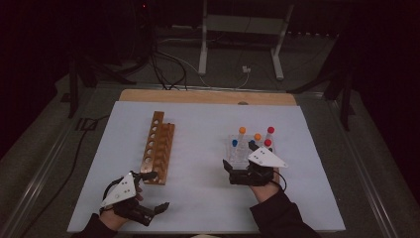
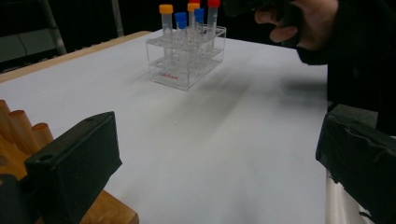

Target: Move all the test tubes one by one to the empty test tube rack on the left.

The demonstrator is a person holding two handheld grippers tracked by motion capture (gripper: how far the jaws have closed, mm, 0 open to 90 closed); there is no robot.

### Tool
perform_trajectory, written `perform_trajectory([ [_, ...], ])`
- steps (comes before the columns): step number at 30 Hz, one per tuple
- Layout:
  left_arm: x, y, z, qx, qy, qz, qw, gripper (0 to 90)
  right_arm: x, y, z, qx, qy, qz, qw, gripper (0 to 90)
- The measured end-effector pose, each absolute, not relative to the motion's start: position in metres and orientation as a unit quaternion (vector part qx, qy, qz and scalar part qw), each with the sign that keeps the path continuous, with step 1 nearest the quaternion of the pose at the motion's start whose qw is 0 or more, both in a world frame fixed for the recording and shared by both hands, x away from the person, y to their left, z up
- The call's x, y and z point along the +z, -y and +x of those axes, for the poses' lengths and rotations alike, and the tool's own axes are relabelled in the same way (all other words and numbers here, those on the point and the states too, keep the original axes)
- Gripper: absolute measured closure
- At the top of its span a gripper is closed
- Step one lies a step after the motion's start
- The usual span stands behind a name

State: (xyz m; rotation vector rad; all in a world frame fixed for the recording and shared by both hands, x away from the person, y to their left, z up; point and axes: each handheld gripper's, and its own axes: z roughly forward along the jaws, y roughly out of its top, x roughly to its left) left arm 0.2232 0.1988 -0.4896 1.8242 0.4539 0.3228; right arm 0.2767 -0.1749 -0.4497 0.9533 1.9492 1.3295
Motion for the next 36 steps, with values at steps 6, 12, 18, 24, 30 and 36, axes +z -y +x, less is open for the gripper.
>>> perform_trajectory([
  [6, -0.49, -0.199, 0.224, 0.137, -0.194, 0.78, 0.578, 0.5, -0.458, 0.17, 0.285, 0.489, -0.736, 0.371, 0.287, 1.3],
  [12, -0.489, -0.199, 0.223, 0.137, -0.194, 0.781, 0.578, 0.5, -0.466, 0.167, 0.294, 0.478, -0.74, 0.387, 0.272, 1.4],
  [18, -0.489, -0.199, 0.223, 0.136, -0.193, 0.779, 0.58, 0.5, -0.473, 0.167, 0.301, 0.466, -0.743, 0.403, 0.261, 6.9],
  [24, -0.489, -0.199, 0.223, 0.137, -0.194, 0.781, 0.578, 0.5, -0.474, 0.164, 0.3, 0.459, -0.743, 0.407, 0.267, 15.3],
  [30, -0.49, -0.198, 0.222, 0.138, -0.193, 0.782, 0.576, 0.5, -0.477, 0.165, 0.304, 0.449, -0.738, 0.427, 0.266, 28.4],
  [36, -0.49, -0.198, 0.223, 0.136, -0.193, 0.783, 0.576, 0.5, -0.48, 0.167, 0.308, 0.44, -0.738, 0.437, 0.266, 43.4],
])
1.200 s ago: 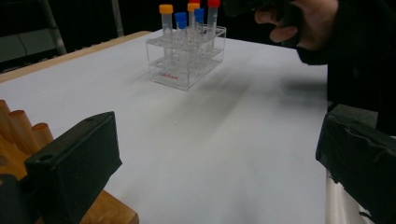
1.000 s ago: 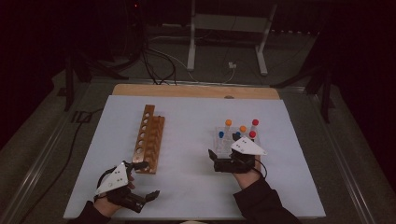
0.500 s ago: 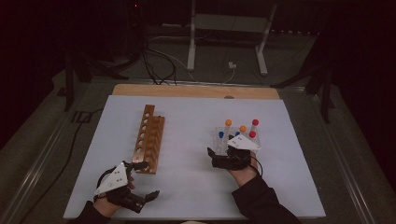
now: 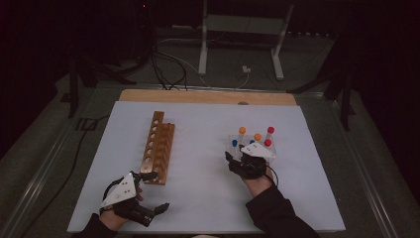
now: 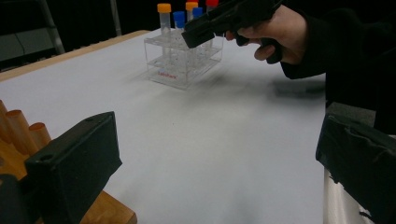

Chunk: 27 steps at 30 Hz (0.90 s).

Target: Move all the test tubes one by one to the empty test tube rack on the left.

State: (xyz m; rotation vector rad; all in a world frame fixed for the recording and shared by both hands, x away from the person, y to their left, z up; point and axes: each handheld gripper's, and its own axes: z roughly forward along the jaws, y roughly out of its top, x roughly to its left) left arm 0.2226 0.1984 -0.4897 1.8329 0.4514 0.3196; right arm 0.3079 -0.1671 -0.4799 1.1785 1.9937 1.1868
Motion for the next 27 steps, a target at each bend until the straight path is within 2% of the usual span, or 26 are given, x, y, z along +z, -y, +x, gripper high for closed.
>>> perform_trajectory([
  [13, -0.4898, -0.1986, 0.2226, 0.135, -0.193, 0.783, 0.575, 0.5, -0.4802, 0.1691, 0.3144, 0.439, -0.728, 0.451, 0.273, 70.5],
  [18, -0.4899, -0.1986, 0.2226, 0.135, -0.193, 0.783, 0.575, 0.5, -0.4821, 0.1688, 0.3167, 0.433, -0.73, 0.456, 0.269, 75.6],
  [27, -0.4897, -0.1985, 0.2226, 0.134, -0.192, 0.783, 0.576, 0.5, -0.4743, 0.1699, 0.3141, 0.443, -0.726, 0.441, 0.286, 76.3],
])
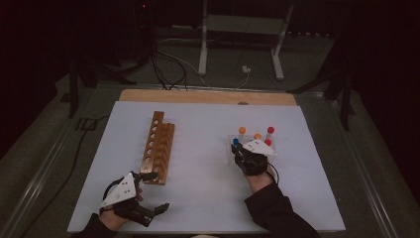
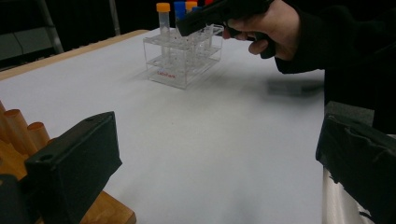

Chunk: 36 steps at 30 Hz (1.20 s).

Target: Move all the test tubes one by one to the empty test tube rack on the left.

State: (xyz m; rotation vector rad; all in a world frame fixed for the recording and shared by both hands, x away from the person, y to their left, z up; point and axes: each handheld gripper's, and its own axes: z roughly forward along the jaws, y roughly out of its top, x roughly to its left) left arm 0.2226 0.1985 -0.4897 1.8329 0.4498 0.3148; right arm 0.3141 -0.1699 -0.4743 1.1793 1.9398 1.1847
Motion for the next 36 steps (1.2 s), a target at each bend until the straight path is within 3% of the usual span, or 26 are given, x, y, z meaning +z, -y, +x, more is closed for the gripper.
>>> perform_trajectory([
  [24, -0.49, -0.198, 0.223, 0.133, -0.191, 0.783, 0.576, 0.5, -0.44, 0.173, 0.297, 0.476, -0.705, 0.402, 0.337, 76.4],
  [36, -0.489, -0.197, 0.222, 0.132, -0.195, 0.784, 0.574, 0.5, -0.43, 0.162, 0.284, 0.495, -0.719, 0.374, 0.313, 76.4],
])
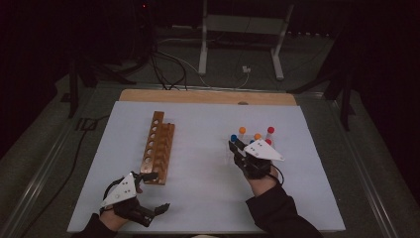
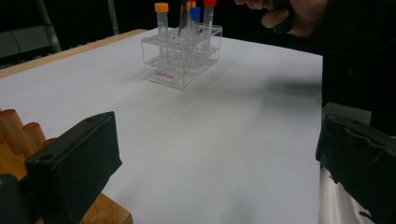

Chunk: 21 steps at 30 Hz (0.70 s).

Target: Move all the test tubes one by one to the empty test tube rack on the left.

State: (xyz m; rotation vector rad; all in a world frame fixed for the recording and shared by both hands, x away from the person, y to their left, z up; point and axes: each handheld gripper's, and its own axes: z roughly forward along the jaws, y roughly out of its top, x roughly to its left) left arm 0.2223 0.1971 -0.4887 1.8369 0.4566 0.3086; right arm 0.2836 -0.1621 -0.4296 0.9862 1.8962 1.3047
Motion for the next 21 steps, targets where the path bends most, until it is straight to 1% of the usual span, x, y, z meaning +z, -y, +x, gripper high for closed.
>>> perform_trajectory([
  [8, -0.479, -0.193, 0.222, 0.104, -0.21, 0.778, 0.583, 0.5, -0.436, 0.154, 0.279, 0.491, -0.739, 0.361, 0.287, 76.4],
  [19, -0.456, -0.175, 0.23, 0.099, -0.224, 0.768, 0.591, 0.5, -0.445, 0.143, 0.272, 0.482, -0.768, 0.338, 0.254, 76.4],
  [21, -0.448, -0.166, 0.235, 0.101, -0.221, 0.767, 0.593, 0.5, -0.446, 0.141, 0.269, 0.482, -0.772, 0.333, 0.248, 76.4],
])
